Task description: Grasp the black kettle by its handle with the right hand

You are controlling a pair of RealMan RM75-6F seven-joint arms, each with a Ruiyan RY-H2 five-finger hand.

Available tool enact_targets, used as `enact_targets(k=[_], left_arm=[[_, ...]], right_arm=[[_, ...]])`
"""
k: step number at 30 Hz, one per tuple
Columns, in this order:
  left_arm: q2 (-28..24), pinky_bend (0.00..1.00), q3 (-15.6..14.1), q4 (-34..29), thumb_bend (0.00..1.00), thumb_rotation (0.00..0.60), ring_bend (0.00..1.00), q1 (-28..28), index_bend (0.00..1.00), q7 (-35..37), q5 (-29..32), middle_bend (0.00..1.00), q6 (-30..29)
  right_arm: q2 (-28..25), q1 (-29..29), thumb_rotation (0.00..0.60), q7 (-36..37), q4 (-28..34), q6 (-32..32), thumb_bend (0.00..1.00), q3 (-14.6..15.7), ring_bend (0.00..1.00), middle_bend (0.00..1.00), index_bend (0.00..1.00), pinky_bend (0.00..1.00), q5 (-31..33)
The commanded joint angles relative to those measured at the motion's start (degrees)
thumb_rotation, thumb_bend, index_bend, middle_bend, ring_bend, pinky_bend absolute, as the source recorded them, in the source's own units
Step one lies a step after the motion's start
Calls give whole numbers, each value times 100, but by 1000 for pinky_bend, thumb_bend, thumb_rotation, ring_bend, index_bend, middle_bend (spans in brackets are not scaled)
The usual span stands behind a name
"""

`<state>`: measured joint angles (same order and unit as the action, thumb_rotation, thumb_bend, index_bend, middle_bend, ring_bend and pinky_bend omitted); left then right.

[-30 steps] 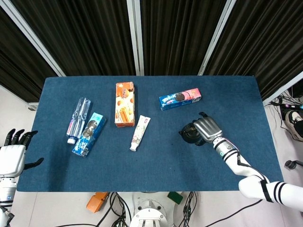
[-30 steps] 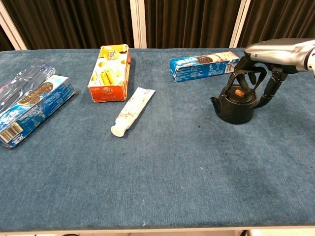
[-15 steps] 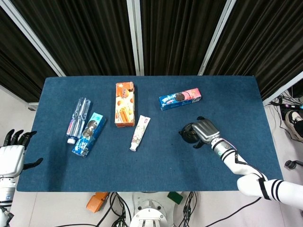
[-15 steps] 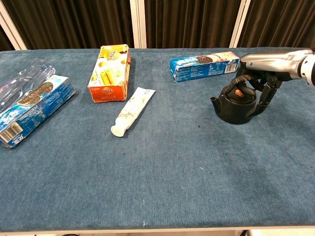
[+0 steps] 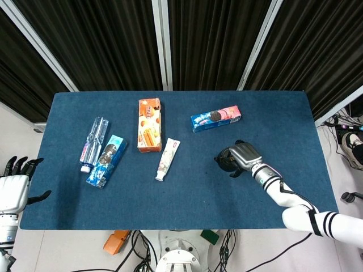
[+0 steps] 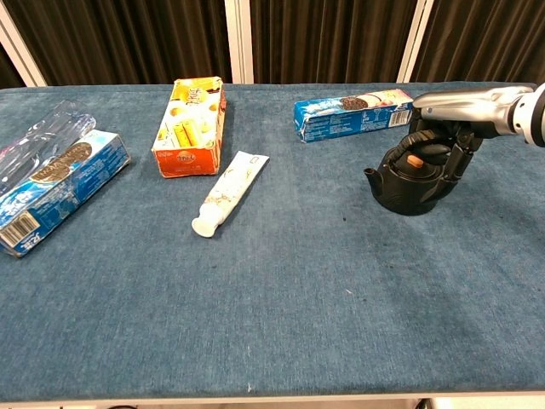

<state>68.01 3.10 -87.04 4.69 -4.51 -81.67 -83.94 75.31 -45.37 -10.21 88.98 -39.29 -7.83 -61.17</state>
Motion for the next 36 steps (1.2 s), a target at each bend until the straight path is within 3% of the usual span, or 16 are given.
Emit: enact_targets(k=[1, 9, 15, 19, 24, 26, 28, 30, 33, 36], left_arm=[[2, 32, 0, 3, 80, 600, 109, 2, 176, -2, -1, 214, 5], [-4, 32, 3, -23, 80, 600, 109, 23, 176, -29, 3, 214, 45], [-20, 32, 7, -46, 80, 600, 109, 33, 176, -47, 6, 215, 59], [-37, 32, 3, -69, 80, 600, 109, 22, 176, -59, 7, 214, 48], [-52, 32, 8, -101, 80, 600, 109, 13, 176, -74, 12, 214, 29], [-54, 32, 9, -110, 80, 600, 109, 16, 176, -85, 2, 214, 24], [-55, 32, 3, -121, 80, 600, 109, 23, 176, -97, -8, 214, 36], [-53, 32, 4, -126, 80, 600, 109, 28, 176, -108, -13, 214, 37], [-49, 32, 9, -131, 80, 600, 109, 27, 176, -102, -22, 214, 21], [-54, 32, 5, -128, 80, 600, 109, 20, 176, -105, -35, 214, 3]], right_arm=[[24, -14, 600, 77, -30, -51, 2, -37, 1000, 945, 1000, 221, 0], [65, -30, 596, 354, -114, -204, 0, -159, 1000, 980, 1000, 206, -177], [70, -8, 414, 776, -237, -324, 0, -257, 1000, 984, 1000, 193, -528], [28, 56, 367, 1051, -254, -499, 0, -284, 1000, 990, 1000, 192, -822], [-76, 163, 357, 1199, -132, -797, 0, -283, 1000, 1000, 1000, 210, -1116], [-107, 228, 353, 1233, -51, -987, 74, -277, 1000, 1000, 1000, 235, -1265], [-133, 281, 348, 1250, 13, -1121, 316, -249, 1000, 1000, 1000, 273, -1388], [-170, 306, 342, 1286, 74, -1149, 464, -212, 1000, 1000, 1000, 297, -1463], [-202, 327, 338, 1259, 123, -1186, 576, -166, 1000, 1000, 1000, 318, -1540], [-237, 354, 337, 1241, 191, -1237, 610, -138, 1000, 1000, 1000, 332, -1595]])
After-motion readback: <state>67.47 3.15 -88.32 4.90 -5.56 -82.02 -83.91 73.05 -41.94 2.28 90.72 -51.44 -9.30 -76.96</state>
